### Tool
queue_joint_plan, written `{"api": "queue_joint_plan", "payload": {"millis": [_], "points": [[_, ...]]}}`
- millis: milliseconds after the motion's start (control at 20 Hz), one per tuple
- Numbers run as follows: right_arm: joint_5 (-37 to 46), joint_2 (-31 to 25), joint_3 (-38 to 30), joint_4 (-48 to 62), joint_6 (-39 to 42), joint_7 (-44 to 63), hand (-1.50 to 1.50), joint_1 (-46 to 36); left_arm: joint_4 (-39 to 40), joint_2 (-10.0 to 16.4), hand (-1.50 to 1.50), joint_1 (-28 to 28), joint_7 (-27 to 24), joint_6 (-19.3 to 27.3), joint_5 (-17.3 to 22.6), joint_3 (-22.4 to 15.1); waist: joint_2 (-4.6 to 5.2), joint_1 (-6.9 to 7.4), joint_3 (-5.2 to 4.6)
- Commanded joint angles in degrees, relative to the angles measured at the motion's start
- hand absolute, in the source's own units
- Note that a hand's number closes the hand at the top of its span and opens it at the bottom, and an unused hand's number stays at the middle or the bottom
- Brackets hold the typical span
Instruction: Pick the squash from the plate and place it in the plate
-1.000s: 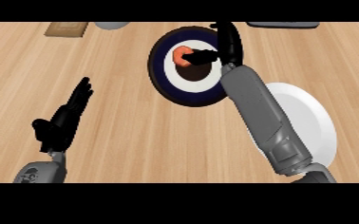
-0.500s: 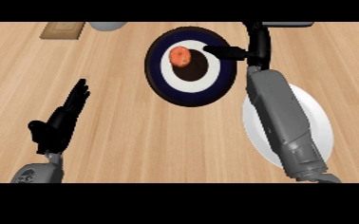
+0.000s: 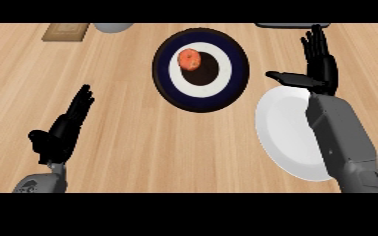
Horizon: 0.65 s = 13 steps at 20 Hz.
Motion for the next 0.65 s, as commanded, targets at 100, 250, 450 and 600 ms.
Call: {"api": "queue_joint_plan", "payload": {"millis": [100, 250, 450, 600], "points": [[0.17, -5.67, -1.14, 10.17, 8.45, -11.57, -1.5, 0.69, -1.05, 2.14, 0.0, -0.48, 2.58, -2.91, 1.85, 2.04, 0.1, 0.57, 0.03], [2.49, -7.23, -0.14, 15.26, 8.84, -15.38, -1.5, 0.39, 0.61, 1.47, 0.0, -2.68, 1.41, -2.5, 0.92, 2.04, 0.19, 0.64, 0.03], [3.31, -9.87, -0.78, 19.76, 10.04, -19.34, -1.5, 0.11, -2.55, -2.63, 0.0, -1.04, 2.8, 1.19, -2.15, -1.75, 0.48, 1.34, 0.12], [3.8, -10.24, -1.05, 21.68, 8.66, -22.03, -1.5, 0.26, -0.4, -1.43, 0.0, -1.25, -0.11, -0.18, -1.32, 0.17, 0.62, 1.54, 0.13]]}}
